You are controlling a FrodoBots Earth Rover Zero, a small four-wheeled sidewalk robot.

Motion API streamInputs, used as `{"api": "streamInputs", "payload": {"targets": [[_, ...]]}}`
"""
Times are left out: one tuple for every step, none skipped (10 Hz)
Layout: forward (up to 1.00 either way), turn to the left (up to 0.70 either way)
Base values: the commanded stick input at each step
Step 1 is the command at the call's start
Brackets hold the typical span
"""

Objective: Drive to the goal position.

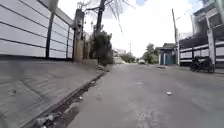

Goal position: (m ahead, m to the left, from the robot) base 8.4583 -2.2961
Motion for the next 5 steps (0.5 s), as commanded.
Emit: {"api": "streamInputs", "payload": {"targets": [[1.00, 0.00], [1.00, 0.00], [1.00, 0.00], [1.00, 0.00], [1.00, 0.00]]}}
